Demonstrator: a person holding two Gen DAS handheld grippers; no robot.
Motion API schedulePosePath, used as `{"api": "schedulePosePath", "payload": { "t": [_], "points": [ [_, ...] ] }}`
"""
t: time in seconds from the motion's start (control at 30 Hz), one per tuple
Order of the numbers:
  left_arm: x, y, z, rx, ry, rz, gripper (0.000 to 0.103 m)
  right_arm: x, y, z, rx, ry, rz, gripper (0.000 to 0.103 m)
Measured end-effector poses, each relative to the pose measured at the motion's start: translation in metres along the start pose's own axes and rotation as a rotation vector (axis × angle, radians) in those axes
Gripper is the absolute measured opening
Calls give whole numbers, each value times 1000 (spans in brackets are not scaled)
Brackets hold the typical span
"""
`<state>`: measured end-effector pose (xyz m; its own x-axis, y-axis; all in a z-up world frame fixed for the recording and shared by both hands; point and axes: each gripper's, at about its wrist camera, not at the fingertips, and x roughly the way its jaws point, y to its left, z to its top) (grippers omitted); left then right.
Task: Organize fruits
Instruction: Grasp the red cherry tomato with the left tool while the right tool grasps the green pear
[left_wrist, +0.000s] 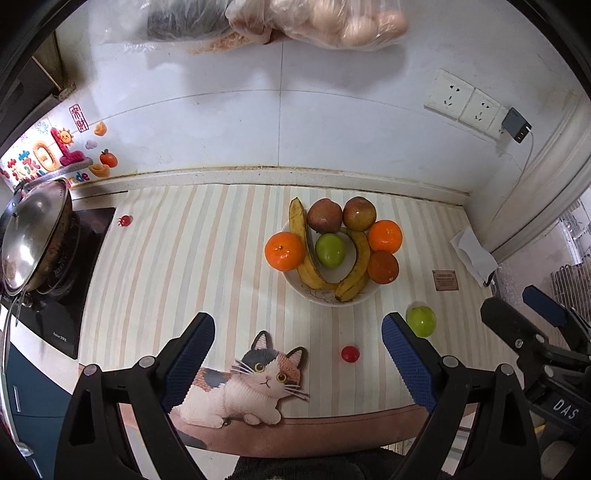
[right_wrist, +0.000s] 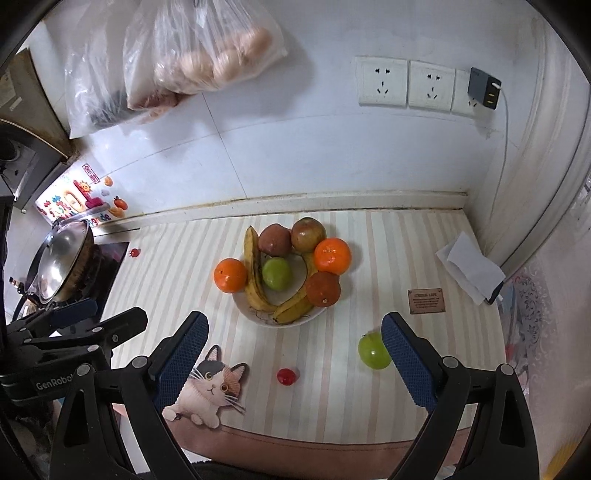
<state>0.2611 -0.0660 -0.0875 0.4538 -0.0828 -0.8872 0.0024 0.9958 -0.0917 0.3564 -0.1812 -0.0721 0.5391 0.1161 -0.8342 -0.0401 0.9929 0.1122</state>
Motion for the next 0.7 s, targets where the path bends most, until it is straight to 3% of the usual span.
{"api": "schedulePosePath", "payload": {
  "t": [0.43,0.6,0.7],
  "points": [
    [-24,-9,-9,27,-58,11,93,-22,-6,-6,40,-29,25,98],
    [-11,-10,-10,19,-44,24,93,-4,-35,-10,118,10,51,98],
    [11,-12,-10,17,-13,38,93,16,-63,-19,174,46,22,98]
  ]
}}
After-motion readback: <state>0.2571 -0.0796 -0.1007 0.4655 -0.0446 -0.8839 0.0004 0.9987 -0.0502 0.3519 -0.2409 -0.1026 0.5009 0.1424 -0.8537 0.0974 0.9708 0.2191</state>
